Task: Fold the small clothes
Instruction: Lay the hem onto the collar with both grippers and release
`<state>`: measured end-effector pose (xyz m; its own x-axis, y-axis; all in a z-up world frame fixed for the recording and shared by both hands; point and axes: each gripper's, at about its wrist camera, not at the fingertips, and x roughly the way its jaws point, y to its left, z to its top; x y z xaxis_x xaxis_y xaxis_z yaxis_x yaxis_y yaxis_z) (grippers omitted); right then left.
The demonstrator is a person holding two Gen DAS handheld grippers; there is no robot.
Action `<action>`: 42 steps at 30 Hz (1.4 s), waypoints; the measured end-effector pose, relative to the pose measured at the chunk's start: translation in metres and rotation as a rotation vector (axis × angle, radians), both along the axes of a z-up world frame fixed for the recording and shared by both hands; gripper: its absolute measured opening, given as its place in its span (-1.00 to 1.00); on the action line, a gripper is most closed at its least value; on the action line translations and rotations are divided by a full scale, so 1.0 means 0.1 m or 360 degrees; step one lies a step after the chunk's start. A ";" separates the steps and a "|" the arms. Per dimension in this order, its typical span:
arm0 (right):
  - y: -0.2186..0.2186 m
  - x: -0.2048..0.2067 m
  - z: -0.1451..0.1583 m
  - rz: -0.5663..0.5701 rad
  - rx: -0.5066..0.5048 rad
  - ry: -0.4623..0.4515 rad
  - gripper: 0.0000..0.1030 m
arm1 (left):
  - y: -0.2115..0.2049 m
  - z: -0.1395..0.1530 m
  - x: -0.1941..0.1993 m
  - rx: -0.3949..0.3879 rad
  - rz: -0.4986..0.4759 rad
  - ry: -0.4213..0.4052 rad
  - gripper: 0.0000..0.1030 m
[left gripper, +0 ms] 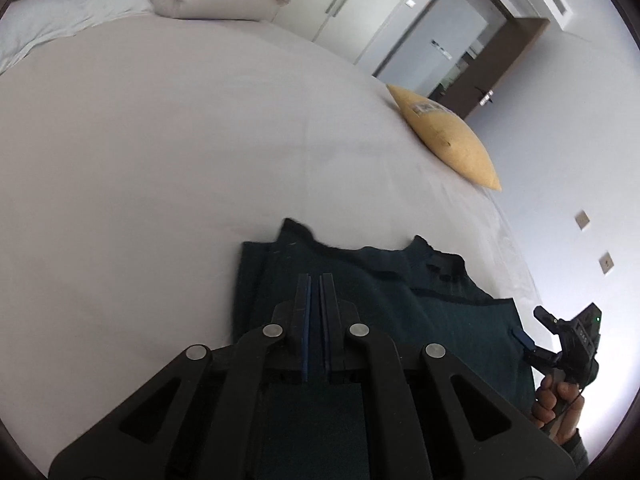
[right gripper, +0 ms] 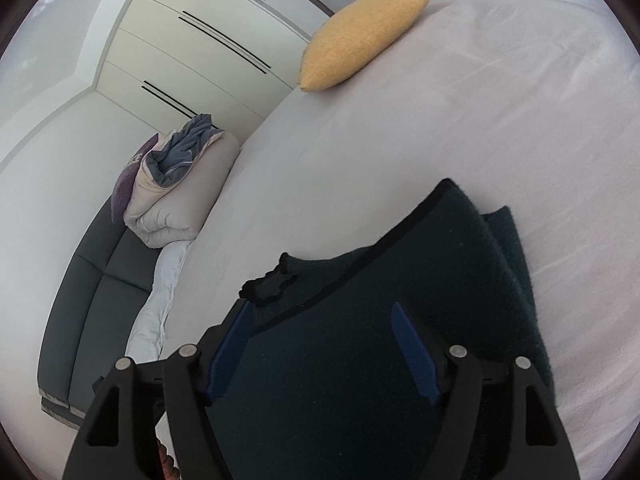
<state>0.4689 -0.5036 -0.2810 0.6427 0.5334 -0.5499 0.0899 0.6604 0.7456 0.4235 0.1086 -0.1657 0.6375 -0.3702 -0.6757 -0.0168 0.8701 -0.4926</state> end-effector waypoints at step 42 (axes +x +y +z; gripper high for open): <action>0.59 -0.81 0.16 0.0346 0.0240 0.0009 0.46 | 0.49 -0.25 -0.81 -0.0157 0.0081 0.0139 -0.90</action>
